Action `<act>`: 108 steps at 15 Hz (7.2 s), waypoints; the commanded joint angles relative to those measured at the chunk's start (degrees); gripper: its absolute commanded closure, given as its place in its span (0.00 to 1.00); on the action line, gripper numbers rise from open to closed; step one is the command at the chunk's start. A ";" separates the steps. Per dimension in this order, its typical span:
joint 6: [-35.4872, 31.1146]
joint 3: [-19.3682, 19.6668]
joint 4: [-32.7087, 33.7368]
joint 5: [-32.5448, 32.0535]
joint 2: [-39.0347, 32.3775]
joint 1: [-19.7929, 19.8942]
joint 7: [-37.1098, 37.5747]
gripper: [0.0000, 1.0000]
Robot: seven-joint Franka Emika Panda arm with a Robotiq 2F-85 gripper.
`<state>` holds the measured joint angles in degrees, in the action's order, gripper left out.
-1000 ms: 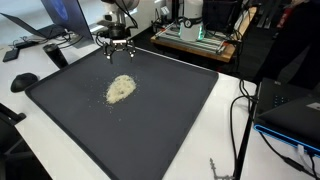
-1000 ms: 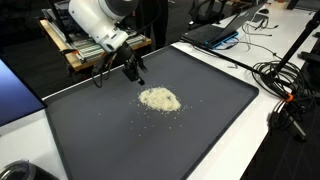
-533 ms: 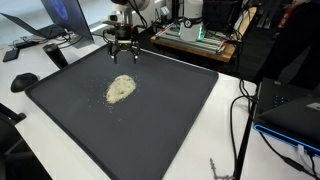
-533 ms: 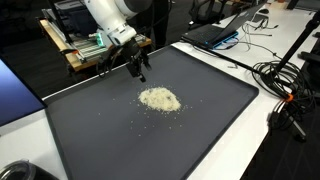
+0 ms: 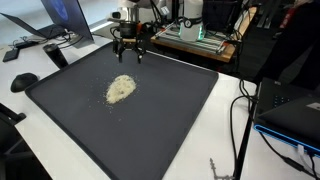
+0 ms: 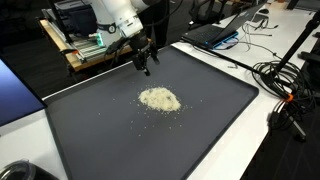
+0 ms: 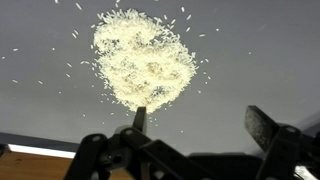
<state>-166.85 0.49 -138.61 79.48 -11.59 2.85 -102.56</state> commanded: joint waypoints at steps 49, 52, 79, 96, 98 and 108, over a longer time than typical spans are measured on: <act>5.45 2.34 7.59 -91.81 -4.58 0.17 78.52 0.00; 2.84 -0.55 9.30 -90.82 -8.27 3.52 72.60 0.00; 11.26 -1.84 22.65 -94.59 -22.90 5.86 60.31 0.55; 13.99 -2.61 23.04 -93.55 -22.23 6.13 55.87 0.92; 13.89 -2.65 22.98 -93.45 -22.20 6.19 55.77 0.92; 13.75 -2.18 22.82 -93.73 -21.91 5.77 56.44 0.91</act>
<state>-154.07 -1.48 -116.40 -13.72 -33.43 8.09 -45.59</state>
